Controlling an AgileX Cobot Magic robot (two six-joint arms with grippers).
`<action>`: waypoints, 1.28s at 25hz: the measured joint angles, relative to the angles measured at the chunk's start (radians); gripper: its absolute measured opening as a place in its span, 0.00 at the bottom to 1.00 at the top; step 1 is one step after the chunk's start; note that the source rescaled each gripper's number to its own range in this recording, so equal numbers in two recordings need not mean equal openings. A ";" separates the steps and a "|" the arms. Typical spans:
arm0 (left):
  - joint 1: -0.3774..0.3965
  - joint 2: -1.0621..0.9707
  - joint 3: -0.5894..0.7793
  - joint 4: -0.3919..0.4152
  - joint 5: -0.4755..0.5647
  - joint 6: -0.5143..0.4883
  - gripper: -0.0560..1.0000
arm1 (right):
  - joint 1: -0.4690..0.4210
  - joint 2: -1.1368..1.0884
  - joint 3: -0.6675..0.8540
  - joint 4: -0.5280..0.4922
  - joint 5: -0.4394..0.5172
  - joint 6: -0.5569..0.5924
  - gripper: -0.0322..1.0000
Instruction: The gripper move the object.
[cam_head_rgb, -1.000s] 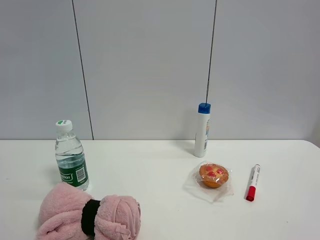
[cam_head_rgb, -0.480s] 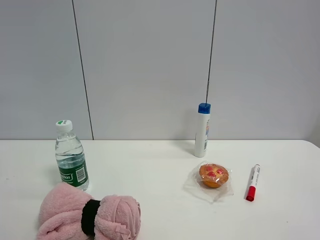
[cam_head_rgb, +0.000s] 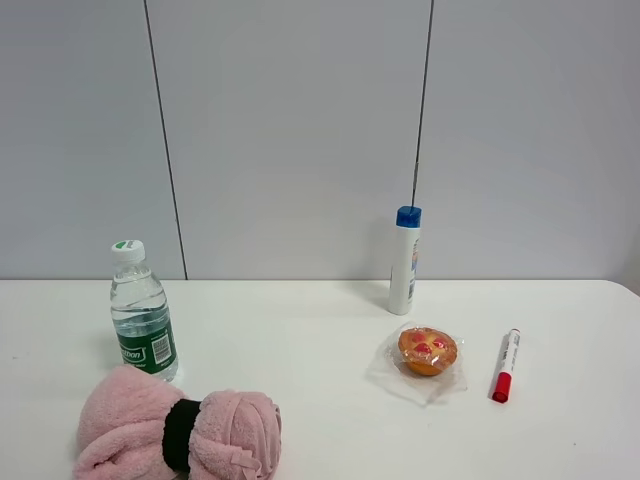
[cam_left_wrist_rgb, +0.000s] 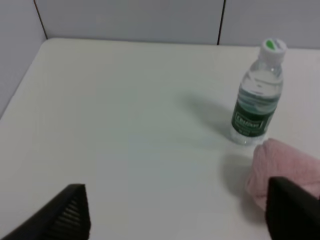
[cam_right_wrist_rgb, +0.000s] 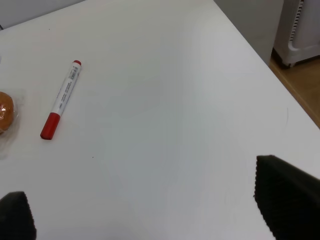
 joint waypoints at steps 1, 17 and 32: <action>0.000 -0.014 0.014 0.000 -0.016 0.000 0.60 | 0.000 0.000 0.000 0.000 0.000 0.000 1.00; 0.000 -0.029 0.176 -0.028 -0.272 0.013 0.60 | 0.000 0.000 0.000 0.000 0.000 0.000 1.00; 0.000 -0.030 0.139 -0.053 0.001 0.023 0.60 | 0.000 0.000 0.000 0.000 0.000 0.000 1.00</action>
